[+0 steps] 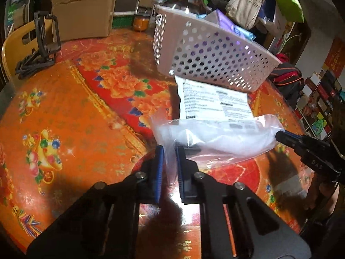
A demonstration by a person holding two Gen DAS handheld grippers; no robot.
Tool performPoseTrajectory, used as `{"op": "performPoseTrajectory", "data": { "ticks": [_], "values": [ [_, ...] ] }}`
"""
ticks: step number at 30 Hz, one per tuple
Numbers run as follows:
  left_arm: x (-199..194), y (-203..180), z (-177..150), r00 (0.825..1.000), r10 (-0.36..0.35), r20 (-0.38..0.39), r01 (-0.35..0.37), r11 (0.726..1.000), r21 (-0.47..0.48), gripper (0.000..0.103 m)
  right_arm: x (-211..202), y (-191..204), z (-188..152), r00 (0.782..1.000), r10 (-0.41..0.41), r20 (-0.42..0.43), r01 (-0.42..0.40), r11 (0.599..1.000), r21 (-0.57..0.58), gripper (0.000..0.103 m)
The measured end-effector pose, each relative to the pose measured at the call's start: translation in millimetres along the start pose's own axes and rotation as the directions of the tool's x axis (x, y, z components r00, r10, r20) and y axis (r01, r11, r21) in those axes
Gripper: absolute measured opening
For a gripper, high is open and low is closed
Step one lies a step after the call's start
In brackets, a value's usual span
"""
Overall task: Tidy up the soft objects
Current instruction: 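Grasp the clear plastic bag with both grippers, then lift the plastic bag into the basket and open both grippers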
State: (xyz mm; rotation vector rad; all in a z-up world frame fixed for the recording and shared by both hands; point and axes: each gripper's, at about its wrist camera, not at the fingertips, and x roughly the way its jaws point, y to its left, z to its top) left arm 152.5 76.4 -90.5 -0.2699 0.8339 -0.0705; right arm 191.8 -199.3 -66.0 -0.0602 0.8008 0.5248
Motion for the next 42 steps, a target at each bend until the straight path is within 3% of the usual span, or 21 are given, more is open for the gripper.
{"op": "performPoseTrajectory", "data": {
  "ticks": [8,14,27,36,42],
  "values": [
    [-16.4,-3.8,-2.0,0.998,-0.034,0.061,0.033,0.999,0.025,0.008,-17.8,2.6,-1.8,0.996,0.018,0.083,-0.017,1.0,-0.012,0.007],
    [-33.2,-16.5,-7.6,0.989,-0.084,0.124,0.072,0.993,0.099,0.008,-30.9,4.4,-4.3,0.989,0.007,0.15,-0.004,1.0,-0.017,0.006],
    [-51.8,-26.1,-10.2,0.978,-0.083,0.192,0.058,0.989,0.132,0.007,-50.8,2.2,-11.1,0.974,-0.01,0.226,0.013,1.0,-0.011,0.005],
    [-83.5,-38.5,11.8,0.968,-0.095,0.234,0.058,0.986,0.159,0.007,-73.7,-3.2,-3.1,0.963,-0.001,0.268,0.001,1.0,0.001,0.005],
    [-99.2,-58.8,50.2,0.965,-0.097,0.242,0.049,0.979,0.2,0.007,-94.8,-9.5,33.4,0.951,-0.028,0.308,0.025,1.0,0.014,0.005]
  ]
}}
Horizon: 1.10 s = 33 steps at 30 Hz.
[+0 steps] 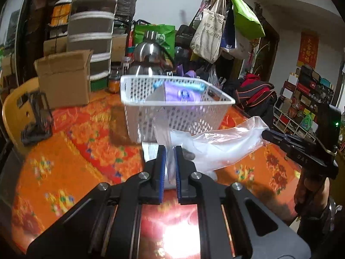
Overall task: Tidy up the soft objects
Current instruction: 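Lift the plastic bag into the basket and open both grippers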
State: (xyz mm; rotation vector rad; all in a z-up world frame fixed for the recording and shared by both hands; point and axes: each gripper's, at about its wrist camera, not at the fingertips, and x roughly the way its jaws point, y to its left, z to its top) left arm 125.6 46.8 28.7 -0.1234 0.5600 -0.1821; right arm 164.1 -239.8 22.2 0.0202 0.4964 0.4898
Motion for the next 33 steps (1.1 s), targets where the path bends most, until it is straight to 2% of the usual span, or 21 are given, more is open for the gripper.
{"op": "performPoseTrajectory", "data": {
  "ticks": [3,9,14,17,20,24,31,33],
  "values": [
    [9.4,-1.2,34.8,1.0,-0.005,-0.006,0.005,1.0,0.007,0.007,6.3,-8.0,34.9,0.999,-0.033,0.017,0.033,0.999,-0.006,0.005],
    [51.6,11.0,114.6,0.999,0.024,-0.022,-0.024,1.0,-0.007,0.007,50.7,-28.3,107.6,0.995,-0.093,-0.022,0.093,0.996,0.007,0.004],
    [102.2,17.8,173.4,0.994,0.093,-0.061,-0.094,0.996,-0.007,0.006,98.0,-43.2,152.7,0.987,-0.145,-0.074,0.146,0.989,0.003,0.004],
    [143.3,25.5,199.7,0.983,0.146,-0.109,-0.148,0.989,-0.012,0.006,132.8,-52.1,166.5,0.976,-0.173,-0.13,0.174,0.985,-0.005,0.004],
    [181.8,36.8,211.1,0.97,0.181,-0.159,-0.188,0.982,-0.03,0.006,161.8,-59.7,171.4,0.965,-0.192,-0.178,0.194,0.981,-0.009,0.004],
    [221.6,50.5,209.4,0.954,0.209,-0.216,-0.226,0.972,-0.059,0.006,186.0,-69.8,167.2,0.958,-0.182,-0.221,0.192,0.981,0.027,0.004],
    [241.9,62.5,183.8,0.941,0.212,-0.264,-0.239,0.968,-0.074,0.007,206.6,-70.6,147.6,0.941,-0.182,-0.286,0.192,0.981,0.005,0.006],
    [242.1,69.1,177.3,0.941,0.194,-0.276,-0.228,0.969,-0.094,0.013,205.1,-73.6,144.7,0.942,-0.167,-0.292,0.181,0.983,0.021,0.008]
  ]
}}
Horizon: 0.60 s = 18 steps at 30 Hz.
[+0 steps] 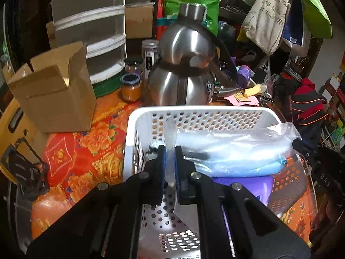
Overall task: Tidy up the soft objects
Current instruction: 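Lift the plastic bag into the basket and open both grippers, then move both grippers to the white instruction sheet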
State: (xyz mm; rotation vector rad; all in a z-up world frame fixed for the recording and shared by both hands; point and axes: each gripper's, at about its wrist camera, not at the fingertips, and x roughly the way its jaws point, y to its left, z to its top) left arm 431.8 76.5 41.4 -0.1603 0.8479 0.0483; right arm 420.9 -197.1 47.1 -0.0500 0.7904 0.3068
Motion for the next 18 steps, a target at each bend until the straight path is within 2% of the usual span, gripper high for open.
{"op": "performPoseTrajectory", "data": {
  "ticks": [1,2,3,5,6,7,10,14,15,18],
  "values": [
    [0.7,3.5,-2.9,1.0,-0.01,-0.007,0.01,1.0,-0.002,0.018,-1.3,-2.0,-1.1,1.0,0.009,-0.002,-0.009,1.0,0.007,0.013],
    [0.2,5.5,-5.5,1.0,-0.012,-0.008,0.012,1.0,0.004,0.032,-3.6,-4.3,-2.9,1.0,0.017,-0.004,-0.017,1.0,0.014,0.016],
    [-0.7,7.8,-7.3,1.0,-0.012,-0.003,0.012,1.0,0.012,0.052,-5.8,-3.9,-3.9,1.0,0.02,-0.004,-0.02,1.0,0.014,0.024],
    [-8.2,14.7,-11.6,0.999,0.009,0.04,-0.01,1.0,0.021,0.07,-12.3,-4.5,-7.4,1.0,0.008,0.005,-0.008,1.0,0.005,0.047],
    [-14.2,17.5,-13.7,0.998,0.014,0.064,-0.016,1.0,0.025,0.072,-15.5,-4.2,-9.2,1.0,0.003,0.01,-0.003,1.0,0.0,0.065],
    [-19.5,18.9,-15.0,0.997,0.009,0.076,-0.011,1.0,0.027,0.072,-18.7,-3.9,-10.5,1.0,-0.004,0.017,0.004,1.0,-0.003,0.074],
    [-37.9,18.1,-20.4,0.995,-0.014,0.095,0.01,0.999,0.046,0.074,-31.1,-3.6,-14.0,0.999,-0.012,0.031,0.012,1.0,-0.003,0.077],
    [-64.0,8.8,-31.7,0.989,0.0,0.147,-0.012,0.997,0.079,0.086,-37.9,-1.7,-14.8,0.999,-0.048,0.021,0.048,0.999,0.004,0.078],
    [-70.0,6.9,-36.7,0.986,0.013,0.168,-0.027,0.996,0.085,0.09,-39.0,-0.2,-15.7,0.999,-0.042,0.024,0.042,0.999,-0.002,0.078],
    [-77.5,4.1,-48.1,0.983,0.03,0.18,-0.047,0.995,0.092,0.092,-44.7,2.1,-23.9,0.999,-0.011,0.031,0.011,1.0,-0.001,0.078]
  ]
}}
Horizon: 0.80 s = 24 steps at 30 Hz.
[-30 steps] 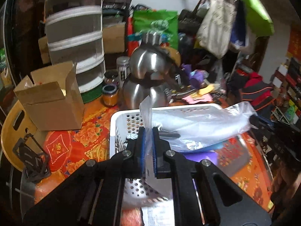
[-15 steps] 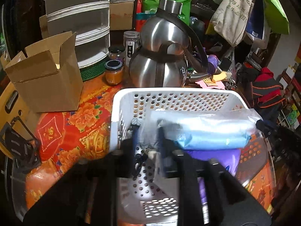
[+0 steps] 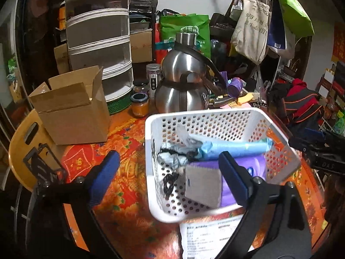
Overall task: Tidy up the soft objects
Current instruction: 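Move both grippers to the white instruction sheet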
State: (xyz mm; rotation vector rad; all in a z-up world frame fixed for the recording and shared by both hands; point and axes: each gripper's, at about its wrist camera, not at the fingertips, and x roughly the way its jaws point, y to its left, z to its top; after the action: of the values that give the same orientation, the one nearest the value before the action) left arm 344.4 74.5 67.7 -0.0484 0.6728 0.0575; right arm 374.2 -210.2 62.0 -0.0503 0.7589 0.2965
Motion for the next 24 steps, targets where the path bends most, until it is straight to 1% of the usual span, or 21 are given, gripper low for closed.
{"op": "performPoseTrajectory", "data": {
  "ticks": [3,5,6,7,9,11,13,14,15,16,18,20,22,23,24],
  "values": [
    [-9.9,-5.6,-21.4,0.998,0.05,-0.037,-0.049,0.999,0.024,0.092,-13.4,2.2,-20.0,0.998,0.06,0.005,-0.06,0.998,0.015,0.078],
    [-21.4,-9.0,-43.4,0.999,0.018,-0.047,-0.017,0.999,0.035,0.092,-22.0,3.6,-37.8,0.998,0.064,0.005,-0.065,0.998,0.026,0.078],
    [-27.1,-10.4,-55.7,0.998,0.004,-0.056,-0.002,0.999,0.036,0.092,-26.4,3.7,-49.7,0.998,0.061,0.006,-0.061,0.998,0.035,0.08],
    [-32.6,-11.2,-70.3,0.998,-0.014,-0.063,0.017,0.999,0.036,0.092,-29.6,3.5,-63.4,0.998,0.067,0.006,-0.067,0.997,0.042,0.083],
    [-35.8,-11.5,-95.3,0.995,-0.036,-0.091,0.038,0.999,0.03,0.092,-31.7,3.0,-87.2,0.995,0.098,0.003,-0.098,0.994,0.056,0.087],
    [-28.1,-9.7,-121.6,0.987,-0.064,-0.144,0.065,0.998,0.003,0.092,-25.9,2.4,-113.9,0.989,0.144,-0.034,-0.141,0.986,0.084,0.087],
    [-14.4,-7.5,-143.9,0.975,-0.098,-0.2,0.094,0.995,-0.03,0.092,-13.7,4.3,-137.6,0.981,0.173,-0.091,-0.163,0.98,0.113,0.087],
    [-7.9,-7.5,-152.2,0.97,-0.106,-0.219,0.099,0.994,-0.04,0.092,-8.7,4.8,-143.9,0.977,0.185,-0.11,-0.172,0.978,0.115,0.087],
    [0.0,-7.7,-159.3,0.964,-0.11,-0.244,0.101,0.994,-0.046,0.092,-2.7,8.2,-149.7,0.972,0.194,-0.134,-0.18,0.977,0.111,0.087],
    [4.7,-7.8,-162.8,0.961,-0.113,-0.254,0.105,0.993,-0.046,0.092,1.7,11.2,-153.8,0.968,0.202,-0.146,-0.187,0.976,0.107,0.087],
    [9.9,-9.1,-166.7,0.959,-0.113,-0.261,0.104,0.993,-0.046,0.092,8.9,17.8,-162.3,0.957,0.243,-0.157,-0.228,0.967,0.11,0.087],
    [13.5,-10.2,-169.1,0.955,-0.128,-0.269,0.119,0.992,-0.048,0.092,14.4,28.0,-166.4,0.952,0.255,-0.169,-0.242,0.966,0.094,0.082],
    [16.1,-13.2,-172.1,0.951,-0.14,-0.276,0.134,0.99,-0.042,0.087,18.8,37.4,-168.8,0.947,0.263,-0.186,-0.255,0.965,0.068,0.065],
    [19.4,-14.9,-172.9,0.948,-0.143,-0.283,0.137,0.99,-0.04,0.079,21.8,42.5,-170.1,0.943,0.268,-0.199,-0.262,0.963,0.056,0.059],
    [22.7,-15.5,-174.2,0.945,-0.148,-0.29,0.142,0.989,-0.041,0.07,25.2,47.7,-171.8,0.939,0.27,-0.214,-0.266,0.963,0.047,0.046]
  ]
}}
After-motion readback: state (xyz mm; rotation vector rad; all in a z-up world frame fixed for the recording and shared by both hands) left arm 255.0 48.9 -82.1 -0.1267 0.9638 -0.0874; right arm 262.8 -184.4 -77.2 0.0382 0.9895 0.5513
